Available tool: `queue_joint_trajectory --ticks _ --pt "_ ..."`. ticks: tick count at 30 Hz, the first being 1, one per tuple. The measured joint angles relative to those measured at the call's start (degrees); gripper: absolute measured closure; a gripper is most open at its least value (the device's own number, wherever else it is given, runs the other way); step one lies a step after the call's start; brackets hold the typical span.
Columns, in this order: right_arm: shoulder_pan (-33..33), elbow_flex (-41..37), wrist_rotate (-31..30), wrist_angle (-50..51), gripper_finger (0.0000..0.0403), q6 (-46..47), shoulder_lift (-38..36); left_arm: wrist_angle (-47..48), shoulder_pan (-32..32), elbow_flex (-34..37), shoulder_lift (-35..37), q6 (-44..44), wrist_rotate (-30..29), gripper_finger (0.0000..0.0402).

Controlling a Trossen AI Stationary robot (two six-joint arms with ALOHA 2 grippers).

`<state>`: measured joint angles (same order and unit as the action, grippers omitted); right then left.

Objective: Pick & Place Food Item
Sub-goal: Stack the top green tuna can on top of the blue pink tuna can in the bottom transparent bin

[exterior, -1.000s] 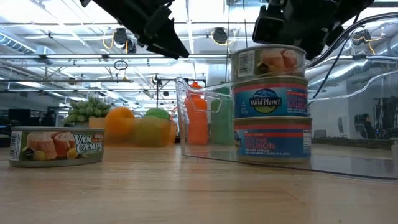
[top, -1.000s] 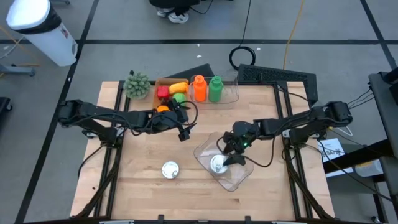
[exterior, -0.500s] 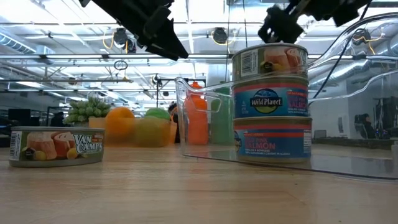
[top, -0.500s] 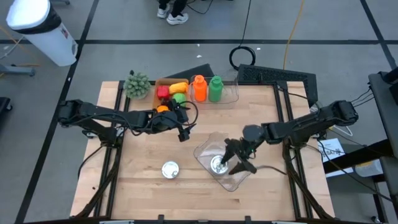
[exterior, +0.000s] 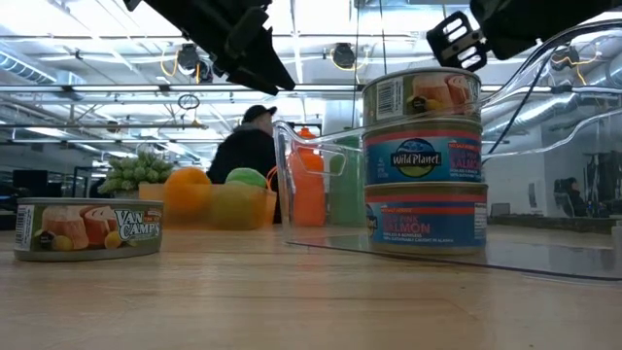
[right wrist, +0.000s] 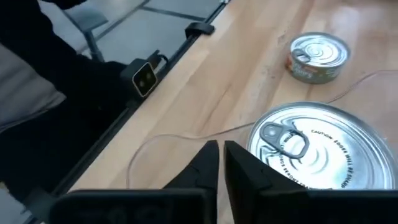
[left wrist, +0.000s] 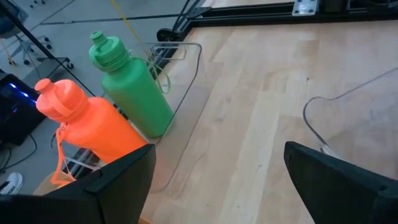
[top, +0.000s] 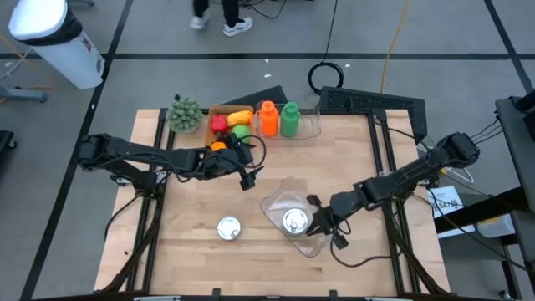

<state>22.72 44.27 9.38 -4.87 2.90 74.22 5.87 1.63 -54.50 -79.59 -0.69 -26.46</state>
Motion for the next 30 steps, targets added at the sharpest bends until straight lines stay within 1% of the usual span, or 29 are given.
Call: queue_joint_trajectory --ticks 3,6,9,14,18,23,27,30 --pt "0.7 0.0 -0.4 1.1 0.0400 0.1 0.5 0.0 0.0 0.0 0.0 -1.0 0.0 0.0039" --pt "1.0 0.0 -0.2 3.6 0.0402 0.6 2.0 0.0 0.0 0.0 0.0 -1.4 0.0 0.0045" --pt "1.0 0.3 -0.3 4.2 0.0402 0.1 4.9 0.0 0.0 0.0 0.0 -1.4 0.0 0.0048" --pt "0.4 1.9 -0.3 4.9 0.0403 -1.9 9.4 0.0 0.0 0.0 0.0 -2.0 0.0 0.0042" --pt "-1.4 2.5 -0.6 7.2 0.0403 -2.7 12.3 0.0 0.0 0.0 0.0 -2.4 0.0 0.0037" --pt "-4.1 2.6 -0.7 6.9 0.0403 -2.7 13.8 0.0 0.0 0.0 0.0 -2.5 0.0 0.0041" --pt "-5.6 2.6 -5.0 6.2 0.0403 -2.6 13.7 0.0 0.0 0.0 0.0 -2.5 0.0 0.0047" --pt "-6.4 2.6 -5.1 6.3 0.0403 -2.5 13.7 0.0 0.0 0.0 0.0 -2.6 0.0 0.0050"
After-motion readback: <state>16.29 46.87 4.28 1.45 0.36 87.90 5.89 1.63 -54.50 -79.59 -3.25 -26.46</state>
